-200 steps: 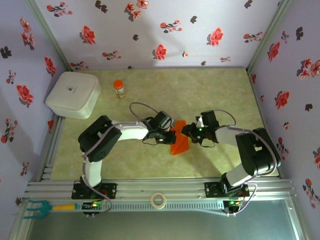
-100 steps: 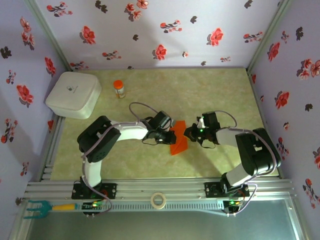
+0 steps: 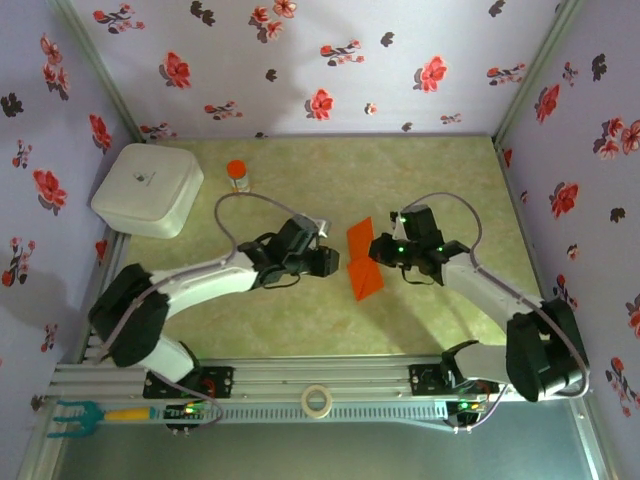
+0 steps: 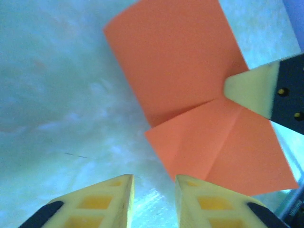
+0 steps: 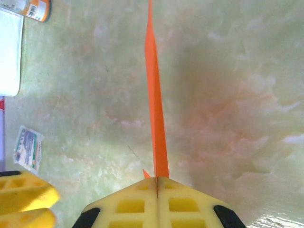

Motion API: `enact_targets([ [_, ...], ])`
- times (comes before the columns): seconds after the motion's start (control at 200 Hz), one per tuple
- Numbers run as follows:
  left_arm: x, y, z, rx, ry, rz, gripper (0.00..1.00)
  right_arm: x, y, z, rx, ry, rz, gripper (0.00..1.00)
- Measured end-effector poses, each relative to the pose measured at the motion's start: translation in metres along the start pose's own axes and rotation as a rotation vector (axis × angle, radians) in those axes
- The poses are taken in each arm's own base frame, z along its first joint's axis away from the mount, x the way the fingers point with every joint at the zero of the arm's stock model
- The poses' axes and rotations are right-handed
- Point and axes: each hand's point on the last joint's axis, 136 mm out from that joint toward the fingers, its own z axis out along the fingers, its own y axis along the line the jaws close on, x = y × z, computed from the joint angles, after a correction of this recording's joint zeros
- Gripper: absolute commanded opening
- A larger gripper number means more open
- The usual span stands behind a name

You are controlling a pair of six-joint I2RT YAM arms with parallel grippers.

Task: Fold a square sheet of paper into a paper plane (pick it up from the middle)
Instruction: Turn over the paper at the center of the table.

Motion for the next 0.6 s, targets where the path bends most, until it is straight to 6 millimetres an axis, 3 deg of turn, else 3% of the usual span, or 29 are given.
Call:
enact_targets([
  [0.135, -0.016, 0.016, -0.037, -0.071, -0.138, 0.030, 0.45, -0.014, 0.010, -0.018, 0.096, -0.060, -0.122, 0.01],
  [0.285, -0.033, 0.031, -0.073, -0.139, -0.269, 0.061, 0.57, -0.028, 0.003, -0.036, 0.229, -0.109, -0.207, 0.00],
  [0.445, -0.040, 0.049, -0.105, -0.196, -0.371, 0.066, 0.84, -0.036, -0.010, -0.053, 0.365, -0.128, -0.266, 0.00],
  [0.495, -0.041, 0.054, -0.112, -0.213, -0.390, 0.067, 0.99, -0.038, -0.013, -0.058, 0.400, -0.135, -0.278, 0.00],
  [0.6, -0.040, 0.064, -0.120, -0.247, -0.409, 0.064, 1.00, -0.043, -0.015, -0.067, 0.473, -0.150, -0.314, 0.00],
])
